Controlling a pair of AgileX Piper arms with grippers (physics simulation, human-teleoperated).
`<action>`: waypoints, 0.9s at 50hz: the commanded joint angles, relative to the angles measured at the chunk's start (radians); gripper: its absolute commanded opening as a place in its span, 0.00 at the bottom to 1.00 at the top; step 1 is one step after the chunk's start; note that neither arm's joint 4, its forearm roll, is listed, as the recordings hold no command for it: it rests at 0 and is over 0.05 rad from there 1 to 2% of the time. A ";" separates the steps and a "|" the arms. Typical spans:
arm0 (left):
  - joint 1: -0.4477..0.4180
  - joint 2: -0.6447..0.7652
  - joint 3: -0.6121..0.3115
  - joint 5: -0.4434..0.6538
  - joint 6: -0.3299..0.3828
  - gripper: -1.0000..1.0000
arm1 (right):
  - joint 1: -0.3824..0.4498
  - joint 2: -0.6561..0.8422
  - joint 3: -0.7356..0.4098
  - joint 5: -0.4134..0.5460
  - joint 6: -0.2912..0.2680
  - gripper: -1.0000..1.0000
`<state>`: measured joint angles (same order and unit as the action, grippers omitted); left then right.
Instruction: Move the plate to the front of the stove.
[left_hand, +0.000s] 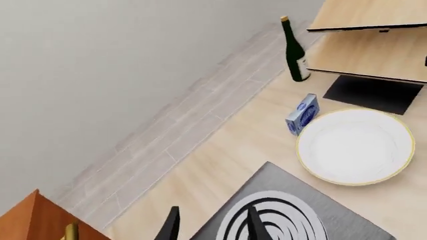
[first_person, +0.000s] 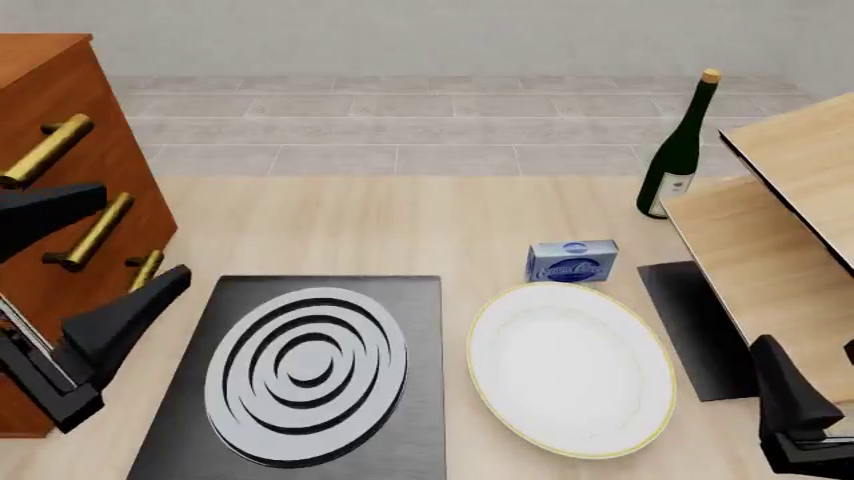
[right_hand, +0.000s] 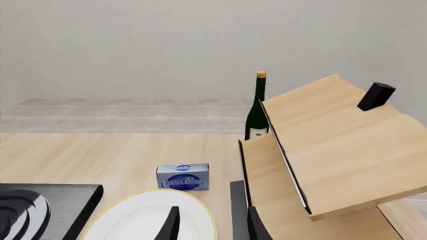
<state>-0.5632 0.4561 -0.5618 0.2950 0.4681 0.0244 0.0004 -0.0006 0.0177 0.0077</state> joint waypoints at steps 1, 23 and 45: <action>-0.094 0.117 -0.076 0.035 0.135 1.00 | 0.003 0.000 0.000 -0.002 0.003 1.00; -0.260 0.364 -0.168 0.034 0.293 1.00 | 0.005 0.000 0.000 0.005 0.013 1.00; -0.412 0.589 -0.244 -0.025 0.395 1.00 | 0.014 0.001 0.000 0.009 0.019 1.00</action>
<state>-0.9083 0.9564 -0.7722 0.2848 0.8215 0.0345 0.0006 -0.0003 0.0255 0.0236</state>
